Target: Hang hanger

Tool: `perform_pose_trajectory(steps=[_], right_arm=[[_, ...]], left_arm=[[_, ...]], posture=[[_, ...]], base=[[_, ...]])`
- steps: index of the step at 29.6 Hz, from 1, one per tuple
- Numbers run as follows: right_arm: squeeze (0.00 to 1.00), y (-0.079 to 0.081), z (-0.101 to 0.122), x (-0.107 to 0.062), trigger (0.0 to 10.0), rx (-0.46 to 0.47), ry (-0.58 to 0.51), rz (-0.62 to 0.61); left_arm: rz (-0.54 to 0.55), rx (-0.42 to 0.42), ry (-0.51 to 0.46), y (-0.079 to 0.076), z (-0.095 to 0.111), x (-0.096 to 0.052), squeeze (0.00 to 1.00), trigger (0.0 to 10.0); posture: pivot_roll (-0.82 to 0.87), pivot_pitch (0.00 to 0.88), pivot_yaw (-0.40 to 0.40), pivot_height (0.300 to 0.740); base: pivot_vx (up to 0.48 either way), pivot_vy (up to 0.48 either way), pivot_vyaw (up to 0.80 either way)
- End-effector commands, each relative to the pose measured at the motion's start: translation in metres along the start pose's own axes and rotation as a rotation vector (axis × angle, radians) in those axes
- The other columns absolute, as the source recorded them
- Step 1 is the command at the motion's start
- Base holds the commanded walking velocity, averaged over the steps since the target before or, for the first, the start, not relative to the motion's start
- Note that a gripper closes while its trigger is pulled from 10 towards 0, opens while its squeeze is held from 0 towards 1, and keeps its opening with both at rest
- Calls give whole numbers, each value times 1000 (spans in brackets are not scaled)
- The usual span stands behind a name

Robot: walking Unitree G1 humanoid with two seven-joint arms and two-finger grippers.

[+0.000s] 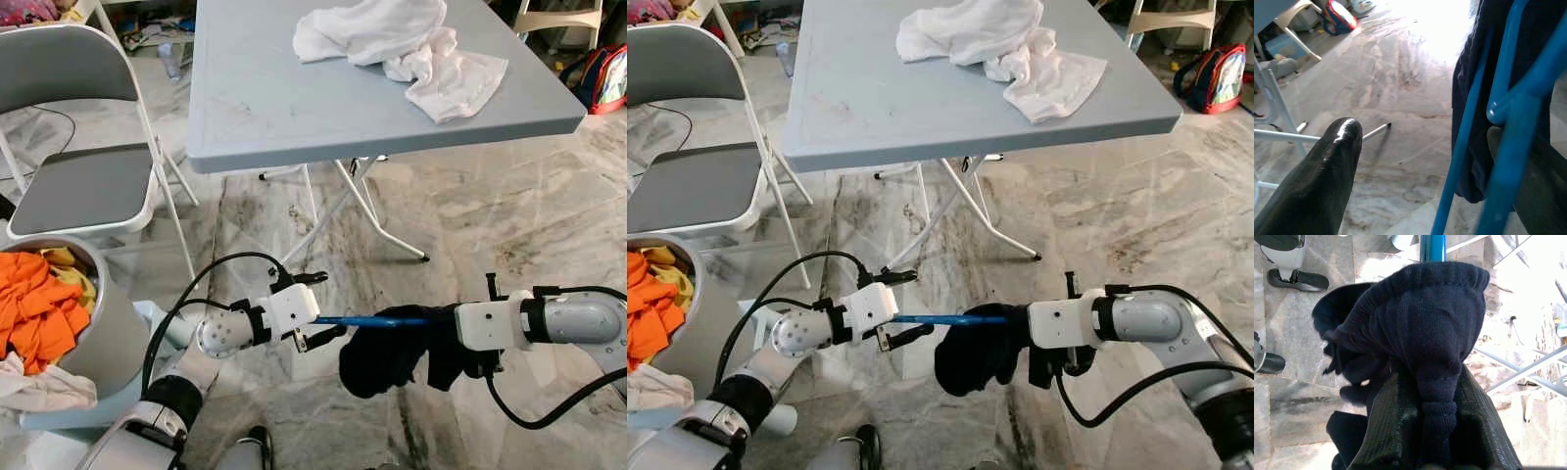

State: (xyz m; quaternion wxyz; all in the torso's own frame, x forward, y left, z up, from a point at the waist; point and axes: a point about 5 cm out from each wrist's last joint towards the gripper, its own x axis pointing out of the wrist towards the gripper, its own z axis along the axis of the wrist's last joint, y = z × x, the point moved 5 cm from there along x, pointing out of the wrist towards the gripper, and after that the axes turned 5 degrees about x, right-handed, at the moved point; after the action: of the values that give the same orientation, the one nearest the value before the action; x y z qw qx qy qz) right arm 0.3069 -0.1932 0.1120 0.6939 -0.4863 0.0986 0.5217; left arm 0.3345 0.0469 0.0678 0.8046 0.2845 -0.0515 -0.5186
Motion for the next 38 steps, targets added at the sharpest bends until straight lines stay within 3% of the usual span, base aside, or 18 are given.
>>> perform_pose_trajectory(steps=[1,6,9,18,20,25,31,38], right_arm=[[0,-9,14,-1,10000,-44,-57,-28],[0,-12,21,-1,10000,-54,-85,-42],[0,-24,24,0,10000,-64,-98,-93],[0,-40,32,4,10000,-45,-139,-144],[0,-47,34,5,10000,-68,-135,-155],[0,-55,35,5,10000,-87,-131,-178],[0,-61,38,8,10000,-88,-145,-207],[0,-68,40,9,10000,-109,-144,-233]], left_arm=[[-39,-47,14,-6,-6,-1,0,0],[-56,-54,12,-6,-6,-2,0,0],[-105,-65,13,-7,-5,-2,0,0],[-38,-23,-4,15,2,-3,0,0],[15,19,-10,29,7,-6,0,0],[29,43,-7,37,9,-8,0,0],[23,67,-3,40,10,-9,0,0],[-35,110,30,32,4,-11,0,0]], posture=[[-50,234,19,740],[-53,233,18,740],[-52,232,15,740],[-54,234,12,740],[-53,232,11,740],[-50,231,11,740],[-47,233,10,740],[-49,234,18,740]], base=[[0,0,0],[0,0,0],[0,0,0],[0,0,0],[0,0,0],[0,0,0],[0,0,0],[0,0,0]])
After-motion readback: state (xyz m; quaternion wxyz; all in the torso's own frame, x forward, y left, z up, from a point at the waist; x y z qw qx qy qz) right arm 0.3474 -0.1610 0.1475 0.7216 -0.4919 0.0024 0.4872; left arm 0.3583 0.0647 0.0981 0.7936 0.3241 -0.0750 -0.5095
